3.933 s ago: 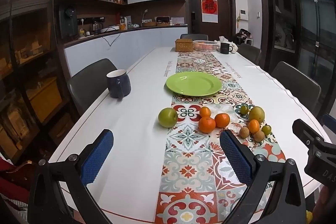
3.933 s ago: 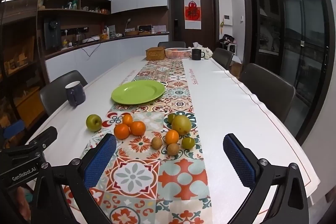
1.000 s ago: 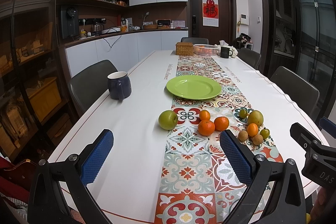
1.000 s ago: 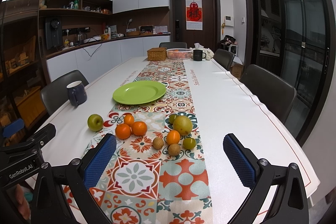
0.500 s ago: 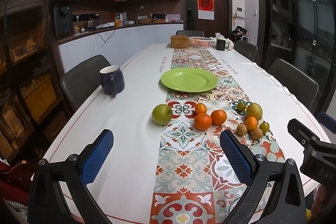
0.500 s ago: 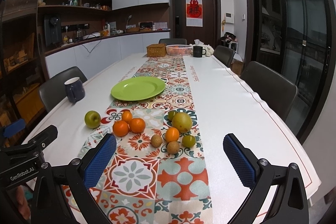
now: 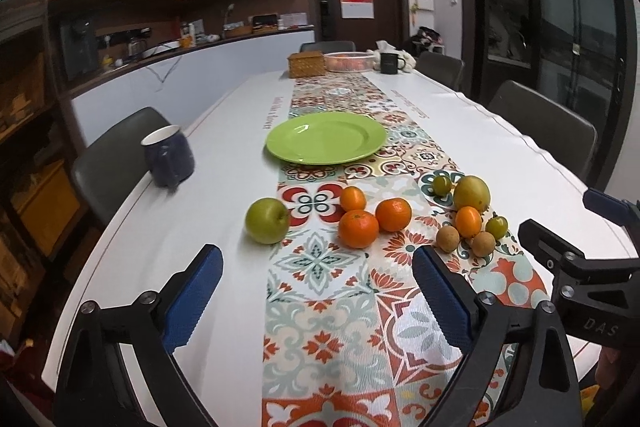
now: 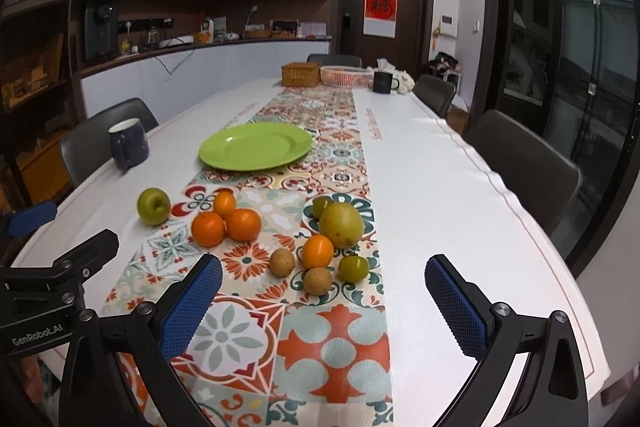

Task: Organize fruits
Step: 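Grasp a tangerine with the left tool while the right tool grasps a brown kiwi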

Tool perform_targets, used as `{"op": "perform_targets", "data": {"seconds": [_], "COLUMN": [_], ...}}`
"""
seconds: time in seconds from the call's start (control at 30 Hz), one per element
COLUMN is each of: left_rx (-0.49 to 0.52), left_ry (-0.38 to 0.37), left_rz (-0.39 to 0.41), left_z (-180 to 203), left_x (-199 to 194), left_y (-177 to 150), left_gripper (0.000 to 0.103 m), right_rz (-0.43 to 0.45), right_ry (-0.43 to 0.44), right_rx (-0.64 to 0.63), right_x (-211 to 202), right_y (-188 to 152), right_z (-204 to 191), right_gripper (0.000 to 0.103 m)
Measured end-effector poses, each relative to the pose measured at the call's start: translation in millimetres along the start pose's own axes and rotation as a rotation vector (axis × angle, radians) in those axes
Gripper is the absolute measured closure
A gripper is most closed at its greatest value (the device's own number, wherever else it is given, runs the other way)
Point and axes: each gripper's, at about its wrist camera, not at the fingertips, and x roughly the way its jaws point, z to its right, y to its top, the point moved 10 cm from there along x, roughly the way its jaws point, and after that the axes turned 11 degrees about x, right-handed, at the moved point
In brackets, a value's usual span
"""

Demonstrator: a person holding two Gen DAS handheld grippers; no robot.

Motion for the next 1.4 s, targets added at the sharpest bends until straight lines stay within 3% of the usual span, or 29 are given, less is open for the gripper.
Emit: {"op": "perform_targets", "data": {"seconds": [0.53,0.7,1.4], "left_rx": [0.095,0.130,0.128], "left_ry": [-0.111,-0.135,-0.200], "left_rz": [-0.111,-0.132,-0.213], "left_z": [22.3,28.4,40.1], "left_x": [74.2,93.3,141.6], "left_y": [2.1,2.6,-4.0], "left_gripper": [0.030,0.033,0.049], "right_rz": [-0.183,-0.241,-0.357], "right_ry": [0.019,0.029,0.041], "right_rx": [-0.031,-0.032,-0.026], "right_x": [61.7,76.7,108.6], "right_y": [-24.1,-34.8,-51.6], "right_z": [-4.3,-5.2,-4.5], "right_gripper": [0.028,0.039,0.061]}}
